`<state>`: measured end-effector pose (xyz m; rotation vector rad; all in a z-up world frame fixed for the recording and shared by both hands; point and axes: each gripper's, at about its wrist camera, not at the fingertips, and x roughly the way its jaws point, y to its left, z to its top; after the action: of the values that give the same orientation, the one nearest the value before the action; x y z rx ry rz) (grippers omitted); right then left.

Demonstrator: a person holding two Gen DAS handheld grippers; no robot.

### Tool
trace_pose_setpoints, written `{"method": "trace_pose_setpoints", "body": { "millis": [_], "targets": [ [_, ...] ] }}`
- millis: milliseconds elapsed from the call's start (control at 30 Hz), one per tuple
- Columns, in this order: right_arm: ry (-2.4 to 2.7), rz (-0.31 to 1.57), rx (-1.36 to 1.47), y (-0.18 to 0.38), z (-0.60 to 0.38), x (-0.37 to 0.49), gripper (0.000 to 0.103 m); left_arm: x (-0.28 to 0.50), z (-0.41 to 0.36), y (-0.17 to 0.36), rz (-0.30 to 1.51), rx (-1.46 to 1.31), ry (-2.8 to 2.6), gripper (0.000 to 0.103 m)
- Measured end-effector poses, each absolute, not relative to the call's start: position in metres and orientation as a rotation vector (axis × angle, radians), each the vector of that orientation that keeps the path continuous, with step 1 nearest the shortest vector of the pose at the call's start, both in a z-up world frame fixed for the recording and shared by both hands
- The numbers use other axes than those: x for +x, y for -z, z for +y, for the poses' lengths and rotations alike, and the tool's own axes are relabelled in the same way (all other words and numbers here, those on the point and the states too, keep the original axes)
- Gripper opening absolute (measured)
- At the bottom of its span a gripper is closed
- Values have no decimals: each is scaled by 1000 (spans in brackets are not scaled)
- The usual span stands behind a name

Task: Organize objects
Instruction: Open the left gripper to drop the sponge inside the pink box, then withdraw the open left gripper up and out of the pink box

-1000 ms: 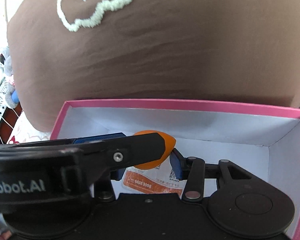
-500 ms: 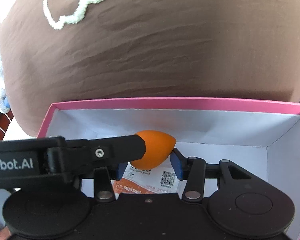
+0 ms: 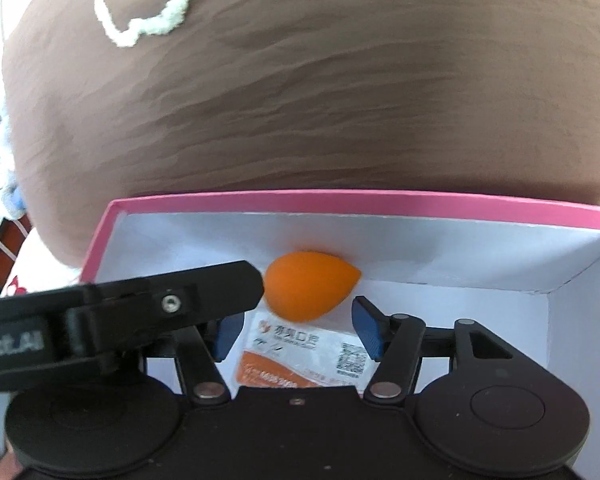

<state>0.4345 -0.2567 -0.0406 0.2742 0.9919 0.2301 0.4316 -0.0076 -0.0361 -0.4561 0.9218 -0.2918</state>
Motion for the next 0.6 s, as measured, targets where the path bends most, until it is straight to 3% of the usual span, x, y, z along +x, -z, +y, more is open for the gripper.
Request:
{"method": "trace_pose_setpoints", "body": {
  "millis": [600],
  "targets": [
    [-288, 899, 177, -11, -267, 370, 66, 383, 17, 1, 948, -336, 228, 51]
  ]
}}
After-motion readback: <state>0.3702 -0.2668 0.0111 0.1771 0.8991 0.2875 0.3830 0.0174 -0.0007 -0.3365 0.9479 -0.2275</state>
